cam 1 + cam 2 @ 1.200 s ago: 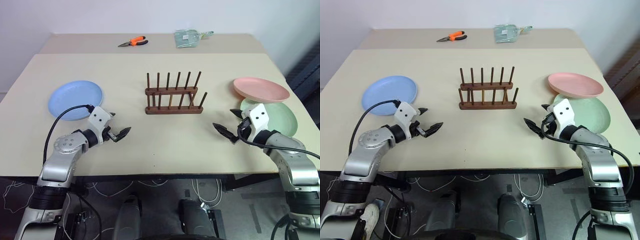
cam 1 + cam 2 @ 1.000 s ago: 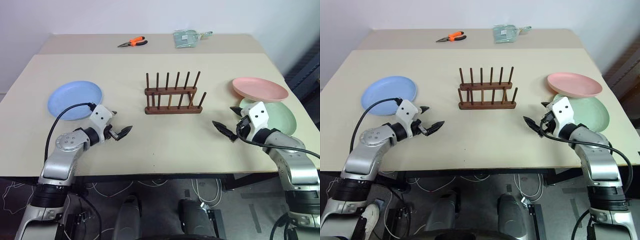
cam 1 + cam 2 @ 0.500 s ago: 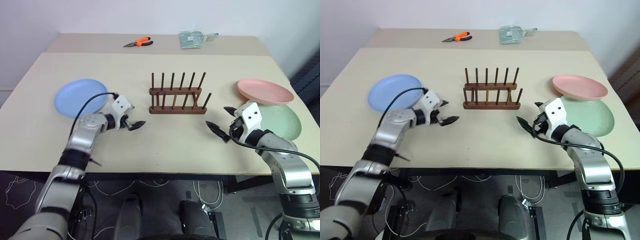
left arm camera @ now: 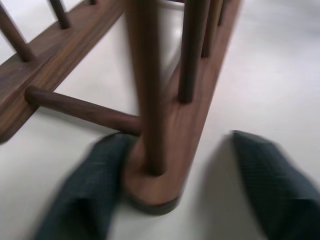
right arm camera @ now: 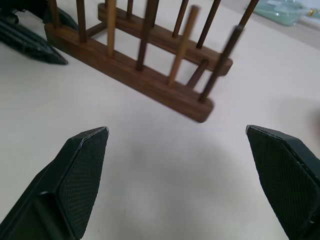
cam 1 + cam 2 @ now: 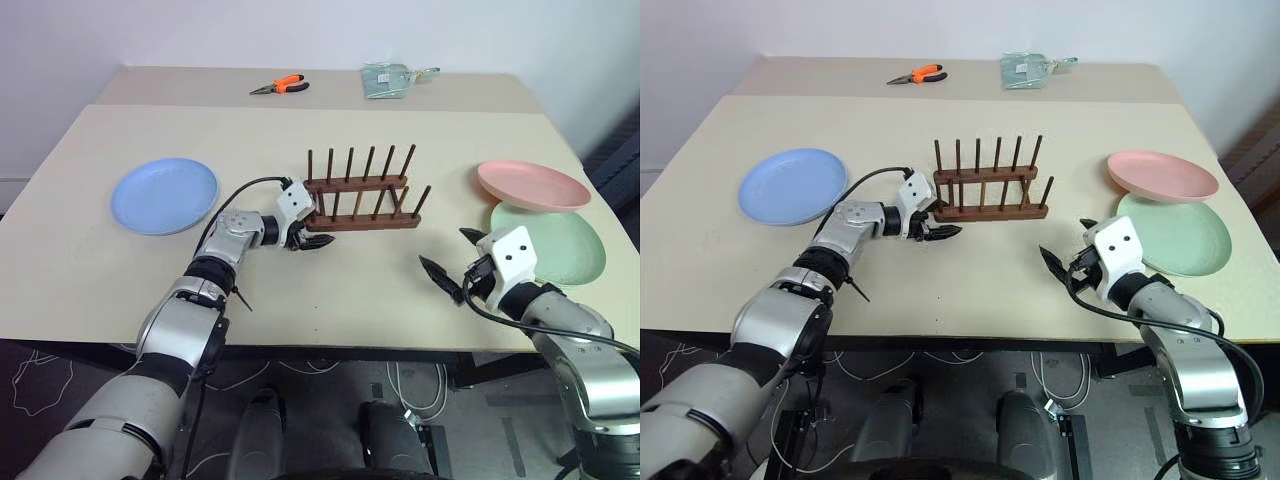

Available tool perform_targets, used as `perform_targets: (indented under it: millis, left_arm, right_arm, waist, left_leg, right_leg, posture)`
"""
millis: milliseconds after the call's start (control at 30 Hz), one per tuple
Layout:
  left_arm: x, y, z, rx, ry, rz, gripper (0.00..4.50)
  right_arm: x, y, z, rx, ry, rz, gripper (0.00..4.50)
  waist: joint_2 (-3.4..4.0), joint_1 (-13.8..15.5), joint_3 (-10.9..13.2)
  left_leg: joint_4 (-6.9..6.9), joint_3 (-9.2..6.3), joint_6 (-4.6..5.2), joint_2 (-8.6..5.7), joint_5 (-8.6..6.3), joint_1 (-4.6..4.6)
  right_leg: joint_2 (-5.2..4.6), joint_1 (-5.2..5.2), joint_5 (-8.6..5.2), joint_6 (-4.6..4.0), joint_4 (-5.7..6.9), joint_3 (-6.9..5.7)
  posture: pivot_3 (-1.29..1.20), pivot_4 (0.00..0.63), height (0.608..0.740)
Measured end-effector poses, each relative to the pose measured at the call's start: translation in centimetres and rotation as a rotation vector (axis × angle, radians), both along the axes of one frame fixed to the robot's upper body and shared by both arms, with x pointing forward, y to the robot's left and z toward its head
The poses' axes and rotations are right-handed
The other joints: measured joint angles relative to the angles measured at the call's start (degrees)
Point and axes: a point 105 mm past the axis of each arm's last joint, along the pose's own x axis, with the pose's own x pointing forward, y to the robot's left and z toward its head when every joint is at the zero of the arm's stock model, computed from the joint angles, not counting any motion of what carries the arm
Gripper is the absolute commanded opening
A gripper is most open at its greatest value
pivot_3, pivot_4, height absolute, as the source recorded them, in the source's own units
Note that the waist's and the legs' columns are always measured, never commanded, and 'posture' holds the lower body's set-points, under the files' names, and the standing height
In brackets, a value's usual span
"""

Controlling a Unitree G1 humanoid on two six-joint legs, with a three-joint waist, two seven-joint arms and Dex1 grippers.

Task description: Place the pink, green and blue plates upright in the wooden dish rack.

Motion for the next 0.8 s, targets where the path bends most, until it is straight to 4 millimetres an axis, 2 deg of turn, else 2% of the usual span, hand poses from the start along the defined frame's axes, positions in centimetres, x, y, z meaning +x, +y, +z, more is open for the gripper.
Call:
perform_targets:
  millis: [33,67,300,500,567,600,733,800]
  left_arm:
    - [-0.2,-0.1,-0.1,0.009,0.0,-0.024,1.1]
    - [-0.3,-0.1,0.0,0.004,-0.011,-0.026,0.77]
    - [-1.8,0.7,-0.4,0.036,-0.03,-0.14,0.78]
    - [-4.7,1.9,-0.5,0.121,-0.051,-0.318,0.78]
    - [-5.5,2.0,-0.6,0.126,-0.03,-0.349,1.84]
    - [-5.7,2.0,-0.6,0.132,-0.03,-0.361,2.22]
    - [-5.6,2.2,-0.4,0.155,-0.03,-0.342,4.05]
    - [-5.2,2.6,-0.2,0.165,-0.038,-0.306,4.05]
  right_arm:
    - [0.0,0.0,0.0,0.0,0.0,-0.002,4.5]
    - [0.0,0.0,0.0,0.0,-0.001,-0.002,4.5]
    - [-0.3,0.1,-0.2,-0.008,0.032,0.035,4.5]
    - [-2.8,-1.3,-2.2,-0.035,0.181,0.078,4.5]
    - [-3.2,-1.6,-2.3,-0.033,0.192,0.072,4.5]
    - [-3.2,-1.7,-2.4,-0.034,0.195,0.07,4.5]
    - [-3.2,-1.7,-2.4,-0.036,0.192,0.071,4.5]
    - [-3.2,-1.6,-2.3,-0.038,0.19,0.073,4.5]
  waist:
    - [0.0,0.0,0.0]
    - [0.01,0.0,0.0]
    - [0.03,-0.1,0.0]
    - [0.04,-0.1,0.0]
    - [0.04,-0.2,0.0]
    - [0.04,-0.2,0.0]
    - [0.04,-0.2,0.0]
    - [0.04,-0.3,0.0]
  left_leg:
    - [0.0,0.0,0.0,0.0,0.0,0.01]
    - [0.0,0.0,0.0,0.0,0.0,0.03]
    - [-0.03,0.0,0.0,0.01,0.0,0.02]
    - [-0.02,0.0,0.01,0.02,-0.01,0.04]
    - [0.01,0.0,0.02,0.03,-0.01,0.05]
    - [0.02,0.0,0.01,0.03,-0.01,0.05]
    - [0.04,-0.01,0.02,0.03,-0.01,0.04]
    - [0.04,-0.01,0.02,0.03,-0.01,0.06]
  right_leg:
    - [0.0,0.01,0.0,0.0,0.01,0.0]
    - [0.0,0.03,0.0,0.0,0.02,0.0]
    - [0.0,0.01,-0.01,0.0,0.03,0.0]
    - [0.0,0.03,-0.01,-0.01,0.07,0.01]
    - [0.0,0.02,-0.02,-0.01,0.1,0.01]
    - [0.0,0.02,-0.02,-0.01,0.11,0.01]
    - [0.0,0.02,-0.02,-0.01,0.12,0.01]
    - [0.0,0.02,-0.02,-0.01,0.13,0.01]
  posture:
    - [0.0,0.15,0.74]
    - [0.0,0.15,0.74]
    - [0.0,0.15,0.74]
    - [0.0,0.15,0.74]
    - [0.0,0.15,0.74]
    - [0.0,0.15,0.74]
    - [0.0,0.15,0.74]
    - [0.0,0.15,0.74]
